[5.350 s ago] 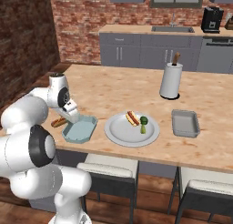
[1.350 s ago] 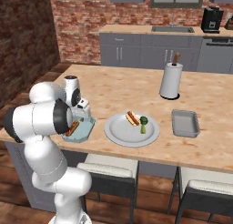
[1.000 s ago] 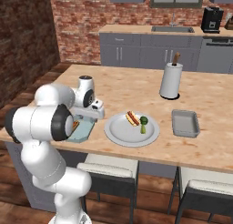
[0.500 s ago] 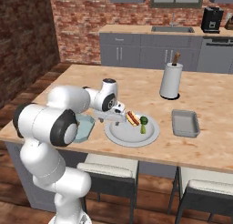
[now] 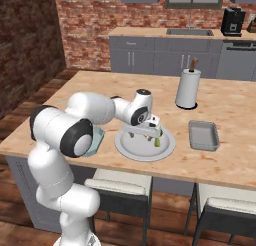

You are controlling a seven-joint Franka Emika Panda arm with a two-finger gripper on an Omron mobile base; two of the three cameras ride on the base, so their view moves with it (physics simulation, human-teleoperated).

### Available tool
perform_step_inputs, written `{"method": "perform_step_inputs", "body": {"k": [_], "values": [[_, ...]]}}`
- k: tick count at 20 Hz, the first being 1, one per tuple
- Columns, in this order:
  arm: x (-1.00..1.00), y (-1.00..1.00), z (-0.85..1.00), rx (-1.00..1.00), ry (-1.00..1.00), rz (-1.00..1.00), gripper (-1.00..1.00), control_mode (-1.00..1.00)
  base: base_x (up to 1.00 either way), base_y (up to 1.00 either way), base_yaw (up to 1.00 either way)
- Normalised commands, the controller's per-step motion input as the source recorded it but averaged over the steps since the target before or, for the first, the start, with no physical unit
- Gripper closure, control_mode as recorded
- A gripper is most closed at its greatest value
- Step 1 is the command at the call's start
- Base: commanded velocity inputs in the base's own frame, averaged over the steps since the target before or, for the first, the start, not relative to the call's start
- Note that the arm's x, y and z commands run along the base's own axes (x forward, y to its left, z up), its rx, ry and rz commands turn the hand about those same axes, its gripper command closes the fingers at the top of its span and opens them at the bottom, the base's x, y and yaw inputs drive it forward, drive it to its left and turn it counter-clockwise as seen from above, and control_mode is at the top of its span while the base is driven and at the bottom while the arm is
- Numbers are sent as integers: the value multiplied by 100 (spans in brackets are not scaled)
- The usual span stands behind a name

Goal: Place one cooked food and one vegetable from the large plate to each tupperware container.

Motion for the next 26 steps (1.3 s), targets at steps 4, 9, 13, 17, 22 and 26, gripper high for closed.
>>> {"method": "perform_step_inputs", "body": {"k": [4, 9, 13, 17, 22, 26], "values": [[10, -50, -13, 0, -13, 11, -100, -100, 0, 0, 0], [22, -51, -12, 1, -7, 9, -100, -100, 0, 0, 0], [47, -23, -37, 3, -1, 9, -100, -100, 0, 0, 0], [46, -27, -27, 1, 0, 8, -100, -100, 0, 0, 0], [35, -33, -2, 1, 1, 1, -100, -100, 0, 0, 0], [7, 0, -8, 0, 1, 0, -100, -100, 0, 0, 0]]}}
